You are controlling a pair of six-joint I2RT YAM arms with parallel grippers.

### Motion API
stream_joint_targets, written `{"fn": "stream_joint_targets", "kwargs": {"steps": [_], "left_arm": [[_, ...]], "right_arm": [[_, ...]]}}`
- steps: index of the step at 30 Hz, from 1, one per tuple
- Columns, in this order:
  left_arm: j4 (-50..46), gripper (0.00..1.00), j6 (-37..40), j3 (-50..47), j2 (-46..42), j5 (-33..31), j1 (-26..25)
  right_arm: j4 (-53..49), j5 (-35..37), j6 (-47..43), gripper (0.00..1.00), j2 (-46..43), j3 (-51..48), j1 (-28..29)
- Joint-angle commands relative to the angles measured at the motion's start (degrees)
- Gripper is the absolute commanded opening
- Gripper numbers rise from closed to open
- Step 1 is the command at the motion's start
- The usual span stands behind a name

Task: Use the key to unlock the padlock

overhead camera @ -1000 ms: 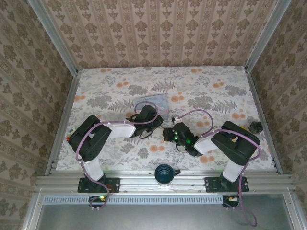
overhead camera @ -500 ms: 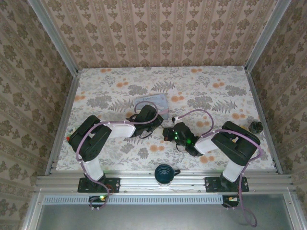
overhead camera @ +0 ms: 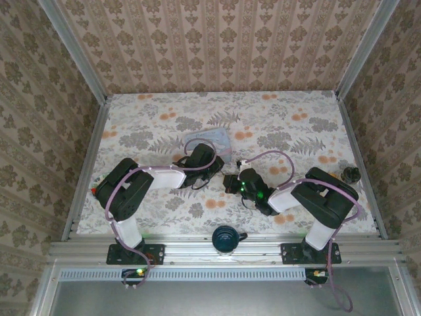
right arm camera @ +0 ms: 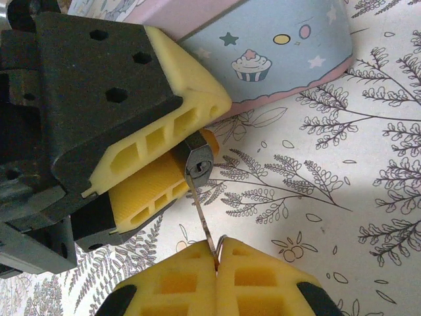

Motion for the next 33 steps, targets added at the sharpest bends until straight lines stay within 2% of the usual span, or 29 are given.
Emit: {"fn": "stream_joint_targets", "kwargs": {"steps": [1, 19, 24, 26, 33], "left_arm": [[-1.6, 0.13, -4.0, -1.5, 1.9, 6.0, 0.0], [-1.0, 0.12, -5.0, -1.0, 2.0, 7.5, -0.4], [-0.8, 0.11, -4.8, -1.3, 2.3, 8.4, -0.7], [-1.0, 0.07, -4.6, -1.4, 2.5, 9.0, -0.7], [-1.2, 0.07, -4.4, -1.6, 2.6, 10.6, -1.1]], "right_arm": [[1.7, -0.2, 0.0, 0.00, 0.1, 1.3, -0.8], [2.3, -4.3, 0.2, 0.00, 4.0, 3.8, -1.7], [-0.5, -3.6, -1.8, 0.00, 2.7, 4.4, -1.8], [-2.5, -3.5, -3.0, 0.00, 1.6, 4.8, -2.1], [-6.6, -4.0, -5.3, 0.00, -1.8, 5.9, -3.7]]}}
